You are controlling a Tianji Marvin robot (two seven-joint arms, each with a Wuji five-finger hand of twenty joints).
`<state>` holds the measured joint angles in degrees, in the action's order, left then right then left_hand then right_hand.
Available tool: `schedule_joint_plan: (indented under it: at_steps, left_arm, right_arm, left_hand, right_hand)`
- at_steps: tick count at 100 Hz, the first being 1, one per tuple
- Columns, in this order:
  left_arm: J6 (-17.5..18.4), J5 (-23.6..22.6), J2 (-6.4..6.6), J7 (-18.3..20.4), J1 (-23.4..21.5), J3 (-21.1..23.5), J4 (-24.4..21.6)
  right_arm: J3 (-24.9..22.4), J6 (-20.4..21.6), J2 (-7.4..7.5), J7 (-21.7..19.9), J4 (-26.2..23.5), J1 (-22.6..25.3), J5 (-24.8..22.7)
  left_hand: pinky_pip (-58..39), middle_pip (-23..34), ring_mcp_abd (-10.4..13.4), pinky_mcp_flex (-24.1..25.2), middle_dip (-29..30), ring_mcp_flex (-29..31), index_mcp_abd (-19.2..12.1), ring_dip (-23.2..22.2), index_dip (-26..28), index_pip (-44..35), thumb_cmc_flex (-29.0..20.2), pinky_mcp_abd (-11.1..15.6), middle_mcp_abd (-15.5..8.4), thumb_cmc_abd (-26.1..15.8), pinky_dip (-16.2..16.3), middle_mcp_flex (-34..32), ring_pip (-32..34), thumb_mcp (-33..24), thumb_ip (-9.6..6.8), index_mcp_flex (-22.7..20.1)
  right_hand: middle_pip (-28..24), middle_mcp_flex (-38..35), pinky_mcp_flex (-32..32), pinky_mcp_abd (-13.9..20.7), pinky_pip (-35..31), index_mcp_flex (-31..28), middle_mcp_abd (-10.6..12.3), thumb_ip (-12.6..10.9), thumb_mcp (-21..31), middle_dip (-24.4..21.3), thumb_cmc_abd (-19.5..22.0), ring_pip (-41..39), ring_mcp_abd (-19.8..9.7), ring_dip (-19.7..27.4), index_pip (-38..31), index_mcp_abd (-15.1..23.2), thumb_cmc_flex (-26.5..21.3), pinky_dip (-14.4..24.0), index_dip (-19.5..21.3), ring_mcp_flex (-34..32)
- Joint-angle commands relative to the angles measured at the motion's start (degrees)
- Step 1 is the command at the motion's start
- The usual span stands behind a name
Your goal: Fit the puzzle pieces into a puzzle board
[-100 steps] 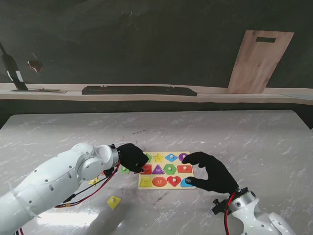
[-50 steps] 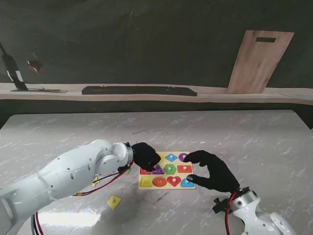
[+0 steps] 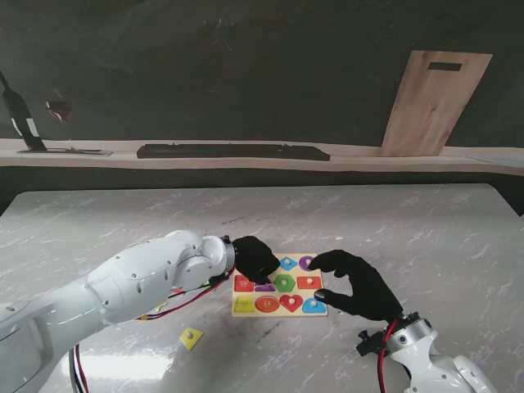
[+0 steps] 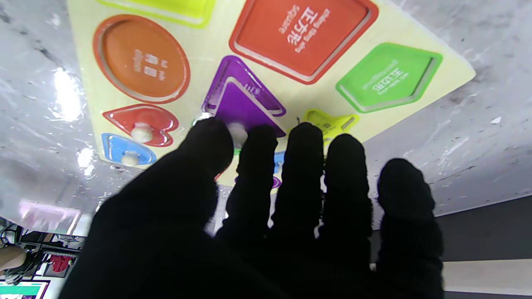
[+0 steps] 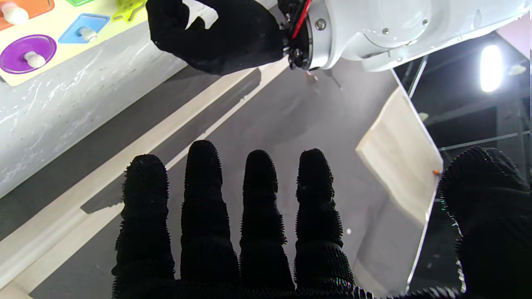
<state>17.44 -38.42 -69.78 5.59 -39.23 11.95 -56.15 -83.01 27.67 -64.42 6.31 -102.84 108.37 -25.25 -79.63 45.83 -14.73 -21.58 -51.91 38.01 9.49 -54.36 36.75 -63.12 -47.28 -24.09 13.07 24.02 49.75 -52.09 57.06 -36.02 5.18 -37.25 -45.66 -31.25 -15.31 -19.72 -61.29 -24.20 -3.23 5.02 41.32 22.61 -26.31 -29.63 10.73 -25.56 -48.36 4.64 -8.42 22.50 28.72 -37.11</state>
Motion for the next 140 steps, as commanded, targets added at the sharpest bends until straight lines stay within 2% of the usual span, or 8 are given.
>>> schedule_joint_plan:
  at_steps: [1, 51, 89, 113, 126, 140]
  left_arm:
    - [0.4, 0.1, -0.71, -0.3, 0.7, -0.3, 0.5]
    - [2.5, -0.3, -3.22, -2.2, 1.9, -3.7, 4.7]
    - [2.1, -0.9, -4.04, -2.8, 2.5, -5.1, 6.5]
    - [1.9, -1.4, -3.98, -3.3, 2.6, -5.4, 6.9]
    - [1.9, -2.1, -4.25, -4.6, 2.5, -5.5, 7.5]
    - [1.8, -2.1, -4.46, -4.3, 2.7, -6.0, 7.9]
  right_arm:
    - [0.0, -0.1, -0.30, 0.0, -0.4, 0.5, 0.0]
    - [0.0, -0.2, -0.31, -0.1, -0.3, 0.4, 0.2]
    - [-0.1, -0.1, -0.31, -0.1, -0.3, 0.5, 0.3]
    - [0.0, -0.1, -0.28, -0.2, -0.1, 0.4, 0.3]
    - [0.0, -0.2, -0.28, -0.2, 0.0, 0.3, 0.3]
    - [0.0, -0.3, -0.29, -0.2, 0.0, 0.3, 0.3]
  left_hand:
    - [-1.7, 1.6, 0.4, -0.7, -1.1, 2.2, -4.8, -1.0, 0.3, -4.2, -0.6, 3.6, -0.1, 0.8, 1.1, -1.2, 1.7, -4.8, -3.01, -0.5]
    - [-2.2, 2.4, 0.9, -1.4, -1.0, 2.9, -5.3, -0.9, -0.3, -5.5, 1.0, 3.7, -0.6, 1.3, 0.5, -1.7, 2.2, -6.7, -2.97, -0.5]
    - [-2.2, 2.6, 1.1, -1.4, -0.9, 2.8, -5.5, -0.8, -0.3, -5.8, 1.1, 3.8, -0.8, 1.2, 0.2, -1.6, 2.2, -6.9, -2.82, -0.4]
    - [-2.1, 2.6, 1.3, -1.4, -0.8, 2.7, -5.6, -0.7, -0.4, -5.8, 1.1, 3.9, -0.9, 1.1, 0.0, -1.5, 2.0, -6.8, -2.62, -0.2]
    - [-2.1, 2.6, 1.3, -1.5, -0.6, 2.8, -5.5, -0.6, -0.6, -5.7, 1.2, 3.8, -0.9, 1.0, -0.2, -1.5, 2.0, -6.6, -2.46, -0.2]
    - [-2.1, 2.6, 1.4, -1.6, -0.5, 2.9, -5.5, -0.6, -0.7, -5.7, 1.3, 3.9, -1.0, 0.8, -0.3, -1.5, 2.0, -6.4, -2.39, -0.1]
  right_hand:
    - [-0.4, -1.9, 0.7, 0.7, -0.6, -0.2, -1.0, -1.6, -1.1, 0.4, 1.3, -0.5, -0.1, -1.1, 1.1, 1.0, 0.0, 1.3, 0.4, -0.7]
    - [-0.2, -1.9, 0.7, 0.7, -0.6, -0.5, -1.1, -1.6, -1.2, 0.3, 1.6, -0.5, -0.1, -1.2, 1.1, 0.9, 0.1, 1.5, 0.4, -0.8]
    - [-0.3, -2.0, 0.7, 0.8, -0.5, -0.5, -1.2, -1.7, -1.3, 0.3, 1.6, -0.5, -0.2, -1.2, 1.1, 0.8, 0.1, 1.6, 0.3, -0.8]
    - [-0.2, -2.0, 0.7, 0.7, -0.5, -0.5, -1.1, -1.7, -1.3, 0.3, 1.6, -0.5, -0.1, -1.2, 1.2, 0.8, 0.0, 1.6, 0.3, -0.8]
    - [-0.3, -2.0, 0.7, 0.8, -0.5, -0.5, -1.2, -1.7, -1.3, 0.3, 1.6, -0.5, -0.2, -1.2, 1.1, 0.8, 0.0, 1.6, 0.3, -0.9]
    - [-0.3, -2.0, 0.7, 0.7, -0.5, -0.6, -1.1, -1.7, -1.3, 0.4, 1.6, -0.5, -0.2, -1.2, 1.1, 0.8, 0.0, 1.7, 0.3, -0.9]
